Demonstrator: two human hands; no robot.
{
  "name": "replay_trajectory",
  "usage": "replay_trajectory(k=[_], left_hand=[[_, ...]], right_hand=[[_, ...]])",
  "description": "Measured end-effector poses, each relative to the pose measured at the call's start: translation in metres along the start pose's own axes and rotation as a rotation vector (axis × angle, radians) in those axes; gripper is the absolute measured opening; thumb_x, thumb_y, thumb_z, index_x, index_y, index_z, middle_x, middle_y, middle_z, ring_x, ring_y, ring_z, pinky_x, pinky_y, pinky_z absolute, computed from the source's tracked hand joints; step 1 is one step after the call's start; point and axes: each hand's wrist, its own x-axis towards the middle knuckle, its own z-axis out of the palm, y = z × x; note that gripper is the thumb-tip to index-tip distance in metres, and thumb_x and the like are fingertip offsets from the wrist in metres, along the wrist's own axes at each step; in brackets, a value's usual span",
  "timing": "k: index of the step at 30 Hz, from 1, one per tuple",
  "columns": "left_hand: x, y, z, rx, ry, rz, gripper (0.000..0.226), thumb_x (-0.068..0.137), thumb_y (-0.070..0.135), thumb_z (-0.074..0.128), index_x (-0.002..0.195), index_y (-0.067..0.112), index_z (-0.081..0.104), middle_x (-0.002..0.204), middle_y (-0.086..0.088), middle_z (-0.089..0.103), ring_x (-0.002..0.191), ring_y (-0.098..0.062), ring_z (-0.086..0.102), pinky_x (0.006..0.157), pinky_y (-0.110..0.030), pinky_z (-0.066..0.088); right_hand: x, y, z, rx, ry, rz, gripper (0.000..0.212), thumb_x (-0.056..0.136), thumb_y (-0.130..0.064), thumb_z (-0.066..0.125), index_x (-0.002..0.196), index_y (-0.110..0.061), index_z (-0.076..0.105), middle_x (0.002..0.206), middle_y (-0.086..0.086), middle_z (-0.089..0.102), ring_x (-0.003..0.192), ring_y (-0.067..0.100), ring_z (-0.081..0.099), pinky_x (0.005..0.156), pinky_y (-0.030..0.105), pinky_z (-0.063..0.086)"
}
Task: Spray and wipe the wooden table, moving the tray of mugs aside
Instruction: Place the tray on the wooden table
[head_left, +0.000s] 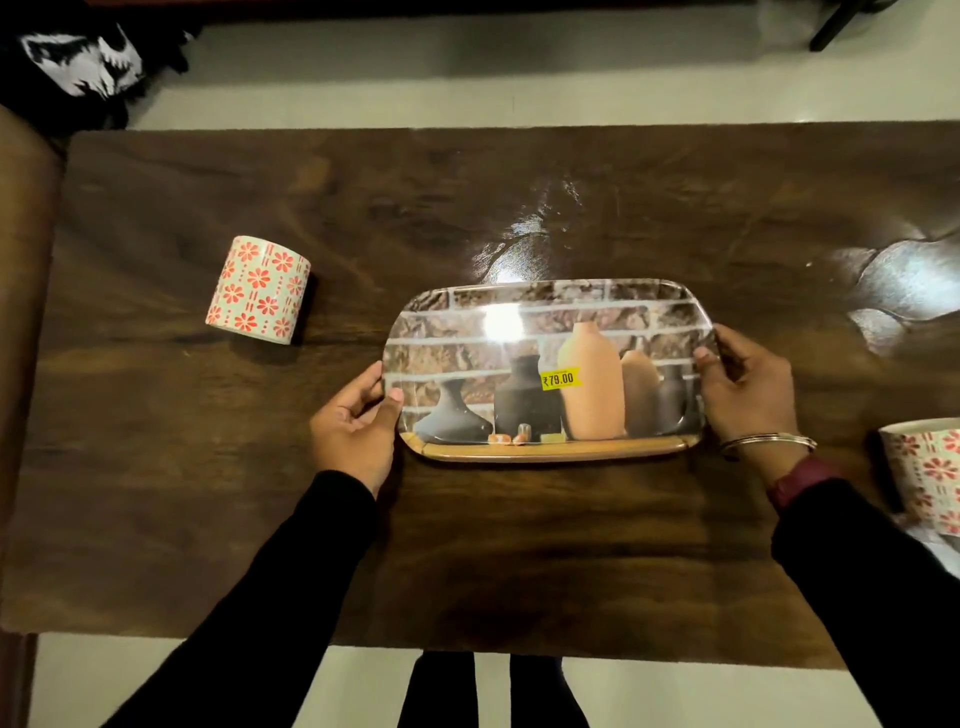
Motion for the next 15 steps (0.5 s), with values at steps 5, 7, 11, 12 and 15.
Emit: replay_trajectory(k=[5, 7, 11, 12, 15], left_hand=[[0.003, -0.008, -0.003, -0.014, 0.021, -0.02, 0.038, 0.09, 0.003, 0.076, 0.115, 0.031, 0.077, 0.107, 0.006, 0.081, 0.1, -0.013, 0.077, 0.093, -0.037, 0.06], [0.004, -0.009, -0.004, -0.004, 0.039, -0.009, 0.038, 0.088, 0.003, 0.078, 0.123, 0.019, 0.075, 0.107, 0.002, 0.081, 0.097, -0.011, 0.078, 0.091, -0.034, 0.062], [0.006, -0.008, -0.002, 0.026, 0.126, 0.045, 0.036, 0.082, 0.007, 0.085, 0.116, 0.015, 0.077, 0.089, 0.016, 0.08, 0.082, 0.003, 0.074, 0.079, -0.013, 0.059], [0.006, -0.009, -0.002, 0.02, 0.136, 0.039, 0.035, 0.081, 0.009, 0.086, 0.114, 0.017, 0.078, 0.088, 0.018, 0.08, 0.082, 0.003, 0.075, 0.077, -0.011, 0.058], [0.004, -0.009, -0.003, -0.002, 0.148, 0.014, 0.035, 0.081, 0.01, 0.087, 0.114, 0.016, 0.078, 0.089, 0.018, 0.08, 0.088, -0.001, 0.077, 0.077, -0.012, 0.058]], right_hand=[[-0.003, 0.003, 0.013, -0.087, 0.08, 0.014, 0.032, 0.101, -0.013, 0.063, 0.131, -0.014, 0.072, 0.115, 0.014, 0.071, 0.103, 0.029, 0.069, 0.097, 0.037, 0.054], [-0.003, 0.005, 0.017, -0.125, 0.119, 0.024, 0.033, 0.1, -0.015, 0.066, 0.132, -0.012, 0.072, 0.119, 0.016, 0.065, 0.104, 0.03, 0.067, 0.095, 0.029, 0.049], [-0.001, 0.008, 0.02, -0.119, 0.178, 0.059, 0.035, 0.096, -0.021, 0.073, 0.129, -0.009, 0.073, 0.119, 0.006, 0.044, 0.104, 0.032, 0.061, 0.095, 0.027, 0.05], [-0.001, 0.009, 0.02, -0.108, 0.179, 0.061, 0.035, 0.096, -0.022, 0.074, 0.13, -0.01, 0.073, 0.118, 0.004, 0.043, 0.1, 0.031, 0.06, 0.095, 0.032, 0.053], [-0.001, 0.01, 0.021, -0.093, 0.195, 0.08, 0.038, 0.097, -0.025, 0.073, 0.133, -0.012, 0.071, 0.116, 0.002, 0.047, 0.091, 0.021, 0.057, 0.094, 0.033, 0.054]])
